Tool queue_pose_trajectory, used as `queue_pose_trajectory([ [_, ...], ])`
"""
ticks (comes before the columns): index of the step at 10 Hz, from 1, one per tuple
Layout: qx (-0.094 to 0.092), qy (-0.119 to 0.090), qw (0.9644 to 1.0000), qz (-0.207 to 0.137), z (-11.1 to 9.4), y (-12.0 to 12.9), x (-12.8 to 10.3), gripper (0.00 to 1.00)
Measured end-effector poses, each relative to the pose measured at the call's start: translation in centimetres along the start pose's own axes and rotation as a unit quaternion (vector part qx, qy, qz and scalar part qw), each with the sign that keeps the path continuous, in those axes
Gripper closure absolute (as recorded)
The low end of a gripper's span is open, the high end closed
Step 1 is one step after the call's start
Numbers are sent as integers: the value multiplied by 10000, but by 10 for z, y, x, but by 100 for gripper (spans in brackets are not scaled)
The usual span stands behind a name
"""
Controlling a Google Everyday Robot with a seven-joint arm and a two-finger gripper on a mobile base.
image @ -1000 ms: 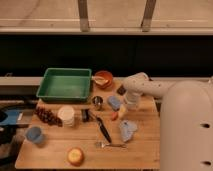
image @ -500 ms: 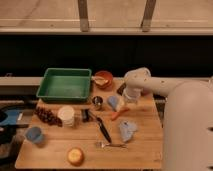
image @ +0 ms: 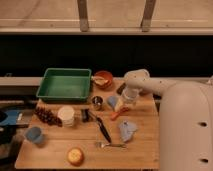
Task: Place pepper in paper cup
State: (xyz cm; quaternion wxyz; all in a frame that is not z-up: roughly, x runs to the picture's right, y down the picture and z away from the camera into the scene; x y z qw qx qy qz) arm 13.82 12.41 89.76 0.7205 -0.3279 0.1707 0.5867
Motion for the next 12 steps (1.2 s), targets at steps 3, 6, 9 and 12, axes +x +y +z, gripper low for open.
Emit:
queue_pose_trajectory([
  [3, 38, 205, 9996, 165, 7, 6, 6, 22],
  [6, 42, 338, 9991, 261, 12, 9, 11, 22],
  [9, 44, 371, 9989, 283, 14, 8, 13, 22],
  [12, 23, 503, 9980, 379, 19, 10, 17, 34],
])
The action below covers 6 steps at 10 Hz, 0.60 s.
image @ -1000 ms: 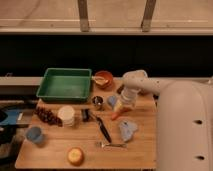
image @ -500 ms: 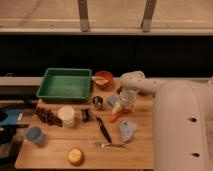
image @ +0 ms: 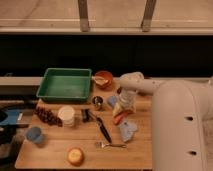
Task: Place pepper in paper cup
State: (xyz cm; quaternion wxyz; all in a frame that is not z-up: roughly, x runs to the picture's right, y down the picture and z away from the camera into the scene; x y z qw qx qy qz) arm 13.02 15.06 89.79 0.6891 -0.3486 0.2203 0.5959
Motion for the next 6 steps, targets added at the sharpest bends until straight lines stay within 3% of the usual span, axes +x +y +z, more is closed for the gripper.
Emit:
queue_pose_trajectory([
  [5, -7, -3, 10000, 8, -9, 0, 0, 84],
  [6, -7, -6, 10000, -3, -10, 1, -1, 86],
])
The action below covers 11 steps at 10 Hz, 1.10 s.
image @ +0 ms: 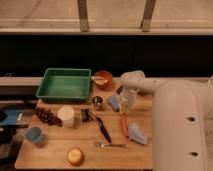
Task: Place pepper in paper cup
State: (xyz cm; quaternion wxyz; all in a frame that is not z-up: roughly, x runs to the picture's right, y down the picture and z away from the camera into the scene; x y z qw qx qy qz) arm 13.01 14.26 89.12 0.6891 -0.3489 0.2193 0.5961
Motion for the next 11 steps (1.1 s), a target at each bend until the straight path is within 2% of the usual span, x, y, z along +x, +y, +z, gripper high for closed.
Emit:
queue_pose_trajectory([
  [3, 2, 137, 9998, 119, 8, 0, 3, 86],
  [8, 5, 114, 9999, 117, 6, 3, 0, 86],
  [9, -24, 71, 9999, 132, 3, 2, -3, 86],
  [11, -185, -173, 9996, 125, -18, -4, -17, 86],
])
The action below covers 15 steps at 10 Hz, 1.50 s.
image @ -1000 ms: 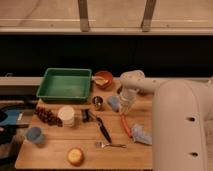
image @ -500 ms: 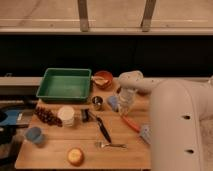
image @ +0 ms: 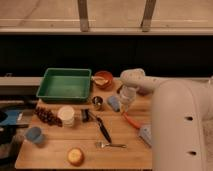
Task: Place pepper in paper cup
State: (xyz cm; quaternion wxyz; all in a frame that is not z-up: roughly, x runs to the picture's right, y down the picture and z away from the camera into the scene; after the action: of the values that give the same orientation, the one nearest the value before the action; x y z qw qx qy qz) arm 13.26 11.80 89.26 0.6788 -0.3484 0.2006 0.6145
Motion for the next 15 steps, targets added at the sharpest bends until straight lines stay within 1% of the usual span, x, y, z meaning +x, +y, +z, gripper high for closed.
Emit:
queue_pose_trajectory([
  [1, -109, -139, 9998, 8, -13, -4, -6, 86],
  [2, -168, -197, 9997, 6, -17, -5, -8, 86],
  [5, -386, -512, 9979, -47, -34, -3, -21, 86],
  [7, -463, -634, 9969, -64, -41, -3, -26, 86],
  [10, -613, -988, 9931, -120, -63, 0, -44, 86],
  [11, -666, -1168, 9908, -132, -79, 1, -55, 86],
  [13, -684, -1348, 9883, -205, -99, 8, -74, 86],
  [15, -668, -1531, 9854, -339, -125, 24, -98, 86],
])
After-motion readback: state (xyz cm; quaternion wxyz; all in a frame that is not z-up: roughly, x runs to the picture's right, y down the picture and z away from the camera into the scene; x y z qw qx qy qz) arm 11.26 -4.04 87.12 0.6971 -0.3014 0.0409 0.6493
